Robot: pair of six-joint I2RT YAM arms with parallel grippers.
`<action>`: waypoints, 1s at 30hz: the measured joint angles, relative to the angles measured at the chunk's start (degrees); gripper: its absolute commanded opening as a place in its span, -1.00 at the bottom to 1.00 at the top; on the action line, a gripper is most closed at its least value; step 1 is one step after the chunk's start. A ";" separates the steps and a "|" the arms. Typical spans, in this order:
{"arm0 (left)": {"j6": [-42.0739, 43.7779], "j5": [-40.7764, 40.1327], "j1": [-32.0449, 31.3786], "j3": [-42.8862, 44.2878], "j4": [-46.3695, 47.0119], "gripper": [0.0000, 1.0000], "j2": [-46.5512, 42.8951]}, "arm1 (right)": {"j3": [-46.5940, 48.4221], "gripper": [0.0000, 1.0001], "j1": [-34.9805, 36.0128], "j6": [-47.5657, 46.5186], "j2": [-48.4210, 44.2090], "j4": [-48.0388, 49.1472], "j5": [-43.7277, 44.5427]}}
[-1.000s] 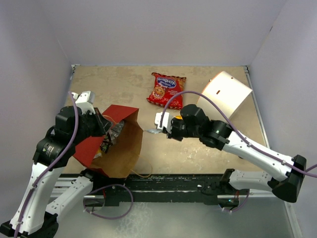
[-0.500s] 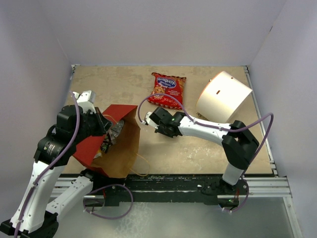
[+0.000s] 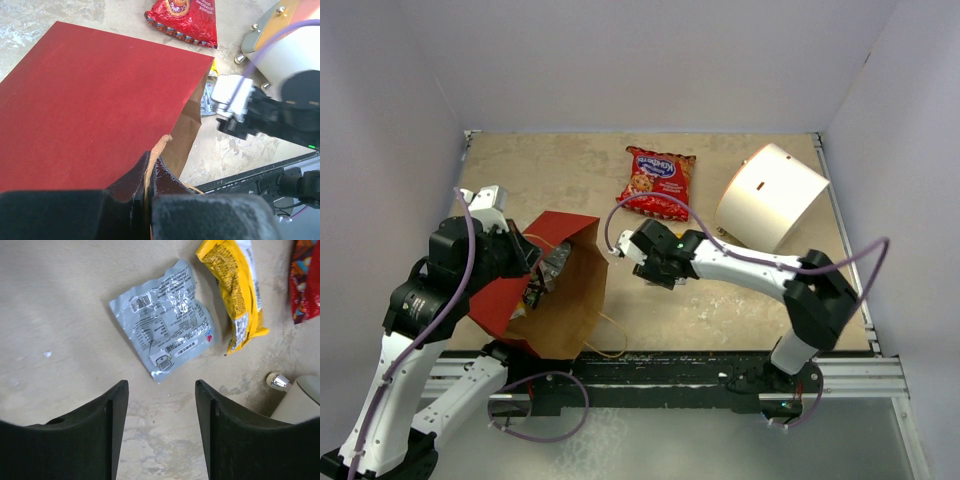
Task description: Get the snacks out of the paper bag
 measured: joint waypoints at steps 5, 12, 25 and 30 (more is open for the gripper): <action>0.02 -0.48 0.00 0.13 -0.11 -1.00 0.24 | -4.02 0.27 1.07 -3.50 -14.25 6.08 -7.58; 0.02 -0.46 0.00 0.20 -0.15 -1.00 1.11 | -7.34 0.28 13.97 -13.97 -16.22 23.39 -16.68; -0.02 -0.46 0.00 2.69 -0.96 -1.00 1.97 | 2.95 0.29 17.11 -5.27 15.96 59.25 -13.35; -0.22 -0.46 0.00 4.04 -1.44 -1.00 2.95 | 5.90 0.29 18.29 1.60 23.58 68.41 -4.96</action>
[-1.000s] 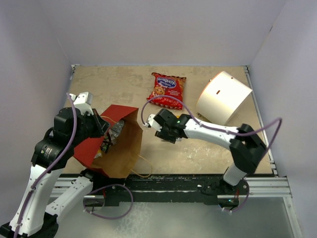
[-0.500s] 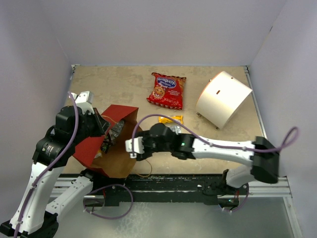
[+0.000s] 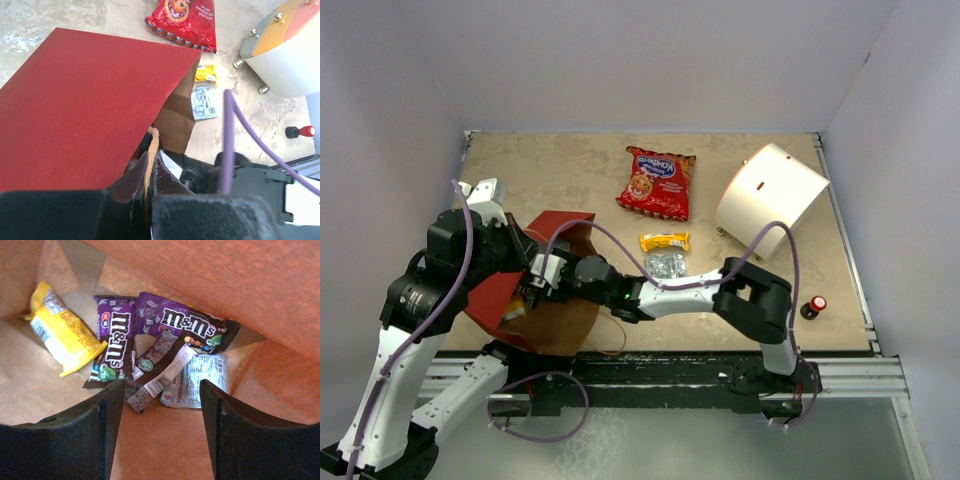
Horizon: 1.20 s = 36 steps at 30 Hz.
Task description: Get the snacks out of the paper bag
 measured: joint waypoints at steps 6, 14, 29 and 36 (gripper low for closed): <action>0.02 0.02 0.00 2.89 -0.46 -1.00 2.86 | 2.03 0.32 0.76 4.44 6.25 6.14 7.56; 0.22 0.00 0.00 4.31 -0.46 -1.00 4.74 | 3.76 0.25 1.11 3.74 10.08 10.01 11.30; 1.53 0.04 0.00 5.97 -1.49 -1.00 3.85 | 2.95 0.39 0.92 0.42 11.78 13.53 9.38; 1.53 0.50 0.00 6.10 -1.49 -1.00 3.85 | 11.63 0.44 0.90 6.73 17.90 8.76 14.34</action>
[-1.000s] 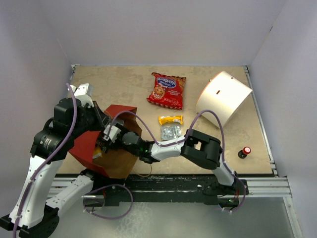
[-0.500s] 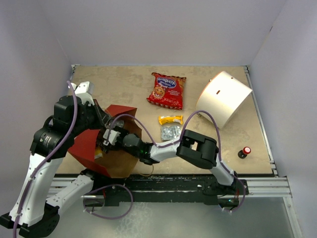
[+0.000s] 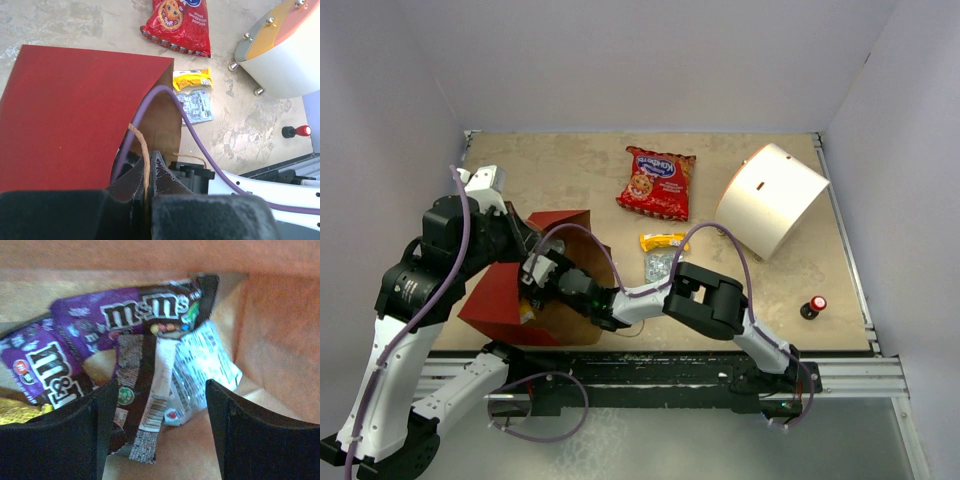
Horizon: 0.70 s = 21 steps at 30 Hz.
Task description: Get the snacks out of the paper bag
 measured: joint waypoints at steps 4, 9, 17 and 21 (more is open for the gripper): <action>0.00 0.35 0.00 0.00 -0.02 -1.00 0.00 | 4.42 0.39 -0.35 3.41 2.69 -5.14 2.82; -0.04 0.66 0.00 0.00 -0.33 -1.00 -0.20 | 8.52 0.00 -0.83 6.36 5.60 -9.88 3.82; -0.50 0.61 0.00 -0.28 -0.85 -1.00 -1.60 | 9.77 -0.79 -1.11 7.93 5.66 -12.52 3.74; -0.50 0.00 0.00 -0.37 -1.03 -1.00 -1.70 | 9.75 -0.95 -1.53 6.16 4.90 -12.63 3.58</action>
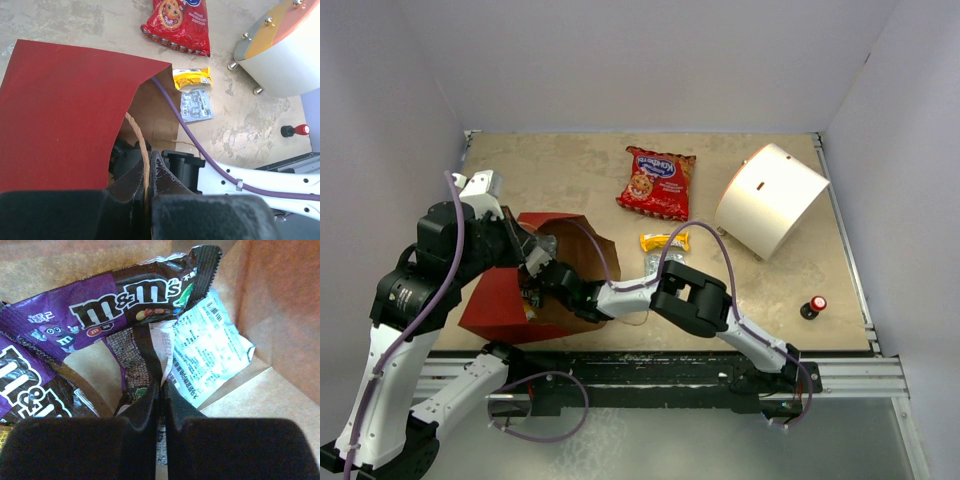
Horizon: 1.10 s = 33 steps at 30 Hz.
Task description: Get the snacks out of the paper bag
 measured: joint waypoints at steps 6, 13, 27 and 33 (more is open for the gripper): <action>0.02 -1.57 0.00 0.00 -0.04 -1.00 0.07 | -3.19 -1.00 -0.48 -1.68 -5.42 -0.37 -0.02; 0.24 -2.51 -0.07 -0.02 0.61 -1.00 0.00 | -9.94 -1.00 -0.74 -1.55 -14.62 -0.31 -0.39; 2.23 -6.29 0.02 -0.44 1.86 -1.00 1.01 | -32.94 -1.00 -1.09 -8.17 -40.48 0.46 -13.25; 3.91 -7.30 0.02 -2.25 2.99 -1.00 0.83 | -40.92 -1.00 -1.14 -20.83 -59.52 -7.10 -23.96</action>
